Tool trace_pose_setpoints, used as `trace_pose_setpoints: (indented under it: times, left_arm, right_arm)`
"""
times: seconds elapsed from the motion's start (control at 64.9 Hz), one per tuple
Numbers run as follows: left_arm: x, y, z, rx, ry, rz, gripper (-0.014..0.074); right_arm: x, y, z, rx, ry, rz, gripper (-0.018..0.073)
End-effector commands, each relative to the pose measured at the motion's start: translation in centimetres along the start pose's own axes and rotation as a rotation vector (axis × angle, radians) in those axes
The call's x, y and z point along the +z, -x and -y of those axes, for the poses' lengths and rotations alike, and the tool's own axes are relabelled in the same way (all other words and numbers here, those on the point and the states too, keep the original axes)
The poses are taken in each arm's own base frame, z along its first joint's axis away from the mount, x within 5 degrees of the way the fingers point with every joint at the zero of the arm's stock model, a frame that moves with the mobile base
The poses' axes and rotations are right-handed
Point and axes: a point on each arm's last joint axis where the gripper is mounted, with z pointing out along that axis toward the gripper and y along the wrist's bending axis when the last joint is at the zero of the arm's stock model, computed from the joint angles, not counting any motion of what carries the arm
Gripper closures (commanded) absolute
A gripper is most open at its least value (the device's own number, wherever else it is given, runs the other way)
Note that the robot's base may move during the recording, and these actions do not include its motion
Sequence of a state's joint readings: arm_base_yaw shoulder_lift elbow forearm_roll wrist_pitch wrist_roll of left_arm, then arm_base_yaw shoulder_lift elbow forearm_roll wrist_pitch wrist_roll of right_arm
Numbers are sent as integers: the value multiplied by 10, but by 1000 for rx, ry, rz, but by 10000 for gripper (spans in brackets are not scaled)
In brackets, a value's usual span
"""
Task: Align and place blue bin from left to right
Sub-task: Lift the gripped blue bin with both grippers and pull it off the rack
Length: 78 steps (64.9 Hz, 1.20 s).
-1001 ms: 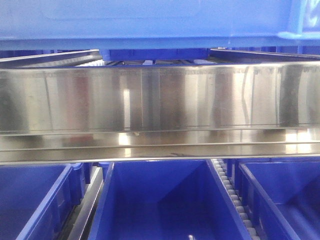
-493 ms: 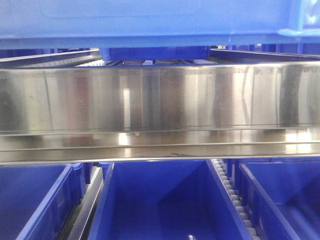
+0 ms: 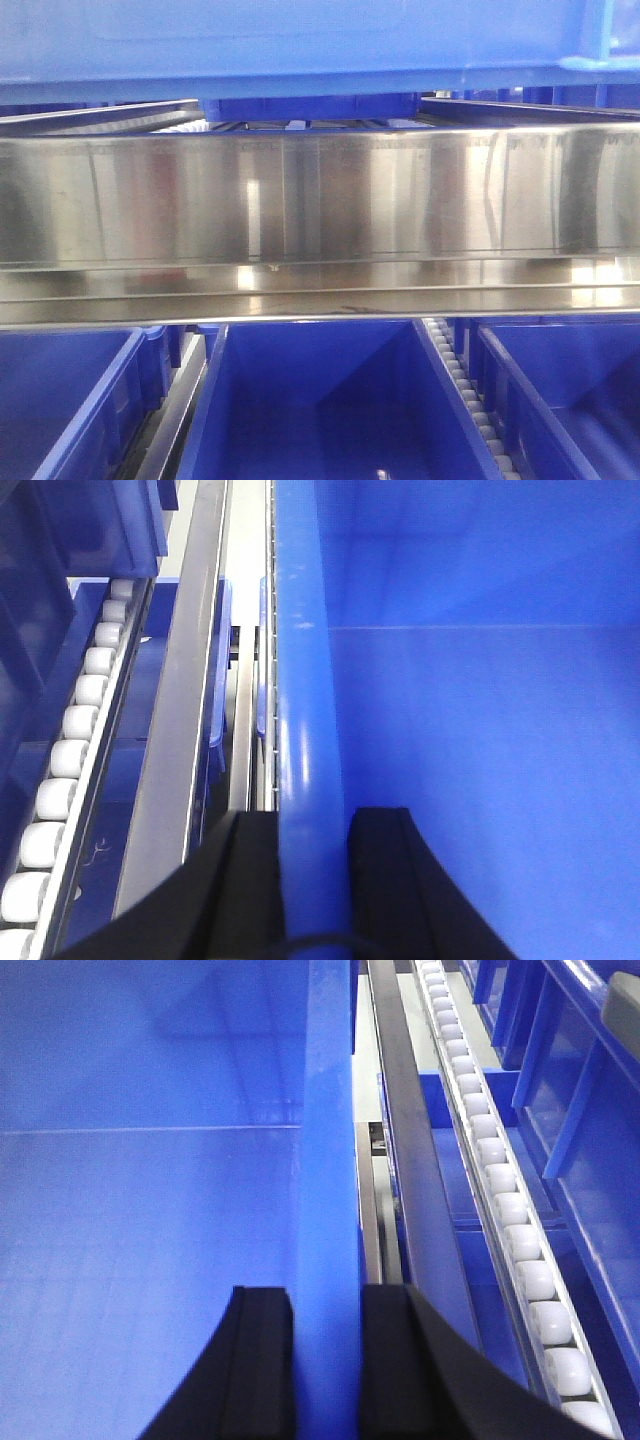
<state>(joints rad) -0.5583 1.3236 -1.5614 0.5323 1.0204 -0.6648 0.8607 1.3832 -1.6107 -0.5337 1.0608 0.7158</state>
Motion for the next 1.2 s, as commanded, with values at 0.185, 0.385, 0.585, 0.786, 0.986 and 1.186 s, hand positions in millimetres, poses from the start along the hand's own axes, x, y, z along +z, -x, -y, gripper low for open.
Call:
trace_pose_setpoints:
  times: [0.185,0.385,0.585,0.786,0.986,1.186]
  left_arm:
    - [-12,9,1,9,-48,88,708]
    - [-12,9,1,9,-48,88,708]
    - [-12,9,1,9,-48,88,708]
    - [-12,9,1,9,-48,88,708]
    - [-12,9,1,9,-48,88,708]
    - [-12,9,1,9,-48,88,708]
  right_arm:
    - [-10,13,-1,-26,54,129,638]
    - [-10,13,-1,-26,54,129,638]
    - [-10,13,-1,-26,54,129,638]
    - [-10,13,-1,-26,54,129,638]
    - [-10,13,-1,-26,54,129,638]
    - [-10,14,-1,-26,57,132,638]
